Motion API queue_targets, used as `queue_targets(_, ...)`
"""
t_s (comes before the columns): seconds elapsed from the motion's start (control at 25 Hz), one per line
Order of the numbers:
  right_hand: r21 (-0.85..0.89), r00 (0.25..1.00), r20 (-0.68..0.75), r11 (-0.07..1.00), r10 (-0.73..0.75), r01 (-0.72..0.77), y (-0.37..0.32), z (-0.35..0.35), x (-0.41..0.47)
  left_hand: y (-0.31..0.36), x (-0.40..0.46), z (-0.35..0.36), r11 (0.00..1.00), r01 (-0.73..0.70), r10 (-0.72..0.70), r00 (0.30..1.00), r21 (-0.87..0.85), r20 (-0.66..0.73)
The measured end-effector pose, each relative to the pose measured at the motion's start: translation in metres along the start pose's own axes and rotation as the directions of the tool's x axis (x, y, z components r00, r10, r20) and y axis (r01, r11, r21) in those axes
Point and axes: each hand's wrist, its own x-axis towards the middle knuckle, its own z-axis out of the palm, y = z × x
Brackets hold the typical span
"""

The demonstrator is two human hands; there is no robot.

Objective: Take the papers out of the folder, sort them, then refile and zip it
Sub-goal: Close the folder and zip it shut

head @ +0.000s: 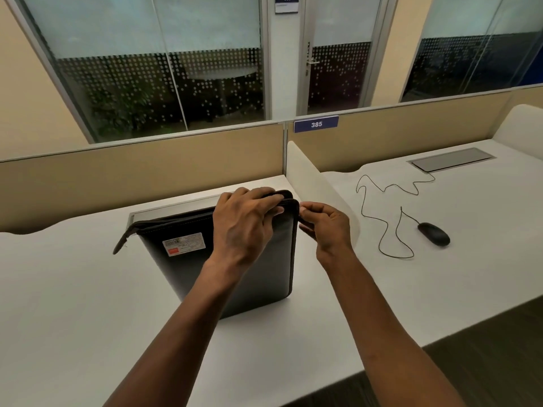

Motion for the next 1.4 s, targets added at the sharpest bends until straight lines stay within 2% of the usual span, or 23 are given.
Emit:
queue_targets(0.12,-0.011,0.993,0.003,0.993,0.118,-0.118,0.029,-0.006,-0.008,-0.002,0.003,-0.003,0.997,0.035,-0.034,0.999,-0.074,0.022)
queue_targets(0.2,0.003,0.995,0.009,0.995,0.099,-0.099,0.042,-0.008,-0.017,-0.005,-0.001,-0.009,0.987,0.067,-0.067,0.998,-0.144,0.001)
queue_targets(0.28,0.046,0.999,0.034,0.998,-0.042,0.04,0.038,-0.007,-0.027,-0.013,0.0,-0.022,0.959,0.105,-0.129,0.989,-0.265,-0.076)
queue_targets(0.4,0.063,0.963,0.084,0.966,-0.255,0.25,0.016,0.002,-0.033,-0.035,0.006,-0.044,0.853,0.144,-0.254,0.954,-0.502,-0.158)
queue_targets(0.52,0.049,0.932,0.138,0.943,-0.334,0.33,-0.003,0.013,-0.034,-0.054,-0.008,-0.05,0.739,0.226,-0.407,0.901,-0.635,-0.153)
queue_targets(0.6,0.013,0.915,0.175,0.93,-0.363,0.366,-0.006,0.021,-0.037,-0.063,-0.023,-0.055,0.706,0.246,-0.444,0.884,-0.664,-0.145)
queue_targets(0.64,-0.003,0.909,0.19,0.926,-0.371,0.379,-0.004,0.026,-0.04,-0.066,-0.028,-0.061,0.724,0.242,-0.423,0.895,-0.646,-0.139)
queue_targets(0.72,-0.006,0.898,0.206,0.917,-0.389,0.398,-0.001,0.036,-0.049,-0.065,-0.034,-0.076,0.865,0.181,-0.254,0.962,-0.468,-0.097)
queue_targets(0.76,0.002,0.892,0.209,0.913,-0.4,0.409,0.001,0.041,-0.053,-0.062,-0.035,-0.081,0.953,0.122,-0.138,0.99,-0.279,-0.036)
queue_targets(0.8,0.008,0.888,0.209,0.908,-0.41,0.418,0.002,0.046,-0.056,-0.06,-0.035,-0.084,0.996,0.052,-0.05,0.998,-0.066,0.034)
queue_targets(0.84,0.013,0.886,0.208,0.906,-0.415,0.422,0.003,0.052,-0.06,-0.059,-0.035,-0.084,0.995,0.004,-0.014,0.996,0.103,0.088)
queue_targets(0.88,0.015,0.884,0.205,0.905,-0.42,0.426,0.004,0.057,-0.063,-0.06,-0.035,-0.084,0.982,-0.015,-0.009,0.992,0.187,0.126)
queue_targets(1.08,-0.054,0.89,0.198,0.902,-0.41,0.428,0.006,0.068,-0.07,-0.08,-0.042,-0.088,0.972,-0.145,0.127,0.986,0.184,0.106)
queue_targets(1.28,-0.177,0.896,0.208,0.885,-0.393,0.43,0.017,0.056,-0.06,-0.101,-0.065,-0.089,0.985,-0.072,0.07,0.997,0.156,0.023)
queue_targets(1.4,-0.285,0.873,0.232,0.828,-0.428,0.482,0.027,0.047,-0.053,-0.115,-0.085,-0.091,0.979,-0.068,0.069,0.998,0.194,0.0)
